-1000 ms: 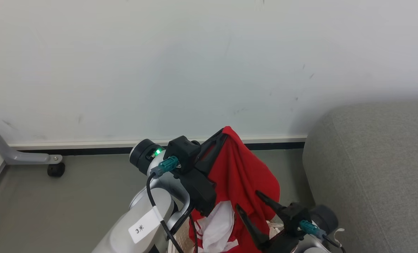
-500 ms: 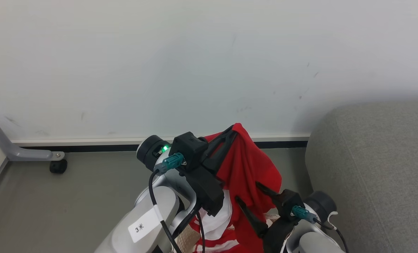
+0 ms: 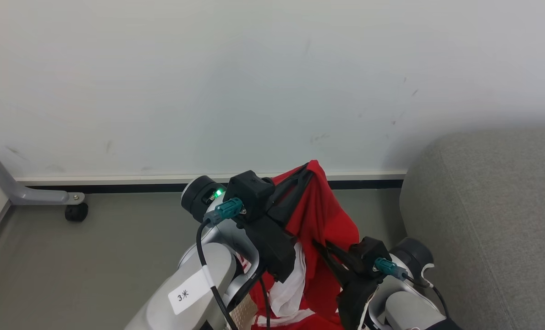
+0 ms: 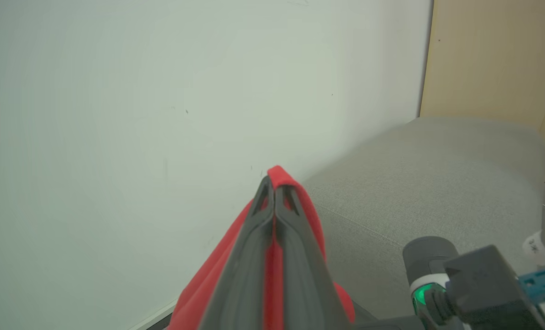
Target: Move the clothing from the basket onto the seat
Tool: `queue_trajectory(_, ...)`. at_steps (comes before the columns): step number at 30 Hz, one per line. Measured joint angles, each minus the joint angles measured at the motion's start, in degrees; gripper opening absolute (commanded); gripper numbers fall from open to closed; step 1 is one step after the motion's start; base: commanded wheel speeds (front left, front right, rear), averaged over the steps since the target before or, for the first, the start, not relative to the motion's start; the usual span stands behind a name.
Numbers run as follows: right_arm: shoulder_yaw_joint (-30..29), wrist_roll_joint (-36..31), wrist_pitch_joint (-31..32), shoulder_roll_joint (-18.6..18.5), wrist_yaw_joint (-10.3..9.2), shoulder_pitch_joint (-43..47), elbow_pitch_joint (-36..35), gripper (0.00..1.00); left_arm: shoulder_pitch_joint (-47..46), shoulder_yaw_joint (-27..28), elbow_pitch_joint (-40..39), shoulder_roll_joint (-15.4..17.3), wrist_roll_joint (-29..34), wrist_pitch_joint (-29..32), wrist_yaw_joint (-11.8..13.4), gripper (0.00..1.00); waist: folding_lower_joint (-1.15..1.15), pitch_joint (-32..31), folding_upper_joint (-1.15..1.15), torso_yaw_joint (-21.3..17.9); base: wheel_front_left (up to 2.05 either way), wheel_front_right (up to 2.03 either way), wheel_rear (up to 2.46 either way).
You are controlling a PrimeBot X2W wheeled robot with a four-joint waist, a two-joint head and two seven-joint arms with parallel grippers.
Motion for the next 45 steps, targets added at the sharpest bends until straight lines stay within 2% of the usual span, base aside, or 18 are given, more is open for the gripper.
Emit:
queue_trajectory(5, 0.4, 1.5, 0.0, 0.0, 0.01, -0.9, 0.5, 0.00, 0.2, 0.9, 0.0, 0.2, -0.5, 0.0, 0.7, 0.00, 0.00, 0.2, 0.00, -0.7, 0.00, 0.00, 0.00)
queue_trajectory(6, 0.2, 1.8, 0.0, 0.0, 0.01, -0.9, 0.6, 0.00, 0.4, 1.2, 0.1, 0.3, -0.7, 0.0, 1.0, 0.11, 0.00, 0.3, 0.00, -0.9, 0.00, 0.00, 0.00)
queue_trajectory(7, 0.0, 2.0, 0.0, 0.0, 0.01, -0.9, 0.8, 0.00, 0.7, 1.5, 0.1, 0.4, -0.9, 0.0, 1.0, 0.31, 0.00, 0.3, 0.00, -1.1, 0.00, 0.00, 0.00)
queue_trajectory(8, -0.4, 2.0, 0.0, 0.0, 0.01, -0.9, 1.1, 0.00, 1.2, 1.7, 0.1, 0.6, -1.4, 0.0, 1.1, 0.31, 0.00, 0.4, 0.00, -1.3, 0.00, 0.00, 0.00)
queue_trajectory(10, -1.3, 2.2, 0.0, 0.0, 0.01, -0.9, 1.4, 0.00, 2.1, 2.2, 0.3, 1.1, -2.1, 0.0, 1.5, 0.82, 0.00, 0.4, 0.00, -1.9, 0.00, 0.00, 0.00)
queue_trajectory(11, -1.3, 2.2, 0.0, 0.0, 0.01, -0.9, 1.4, 0.00, 2.1, 2.2, 0.3, 1.1, -2.1, 0.0, 1.5, 0.95, 0.00, 0.4, 0.00, -1.9, 0.00, 0.00, 0.00)
queue_trajectory(12, -1.7, 2.5, 0.0, 0.0, 0.01, -0.9, 1.5, 0.00, 2.6, 2.4, 0.4, 1.4, -2.1, 0.0, 1.6, 1.00, 0.00, 0.5, 0.00, -2.1, 0.00, 0.00, 0.00)
queue_trajectory(16, -3.7, 3.2, 0.0, -0.4, 0.00, -1.3, 1.6, 0.00, 4.0, 2.8, 0.5, 1.7, -2.5, -0.2, 2.0, 1.00, 0.00, 0.5, 0.00, -3.5, 0.00, 0.00, 0.00)
queue_trajectory(27, -8.6, 4.8, 0.0, -6.3, -1.42, -2.1, -1.4, 0.00, 8.6, 3.3, 0.3, 2.2, -3.5, -2.2, 2.1, 1.00, 0.00, 0.5, 0.00, -8.4, 0.00, 0.00, 0.00)
queue_trajectory(36, -11.1, 4.7, -0.1, -11.7, -3.18, -0.2, -7.7, 0.00, 12.2, 1.8, -1.6, 2.4, -3.5, -4.2, 1.9, 1.00, 0.00, 0.5, 0.00, -14.2, 0.00, 0.00, 0.00)
queue_trajectory(45, -12.1, 4.5, -0.1, -14.0, -4.14, 2.1, -14.8, 0.00, 14.4, -0.3, -3.8, 1.8, -3.5, -6.1, 1.9, 1.00, 0.00, 0.7, 0.00, -21.1, 0.00, 0.00, 0.00)
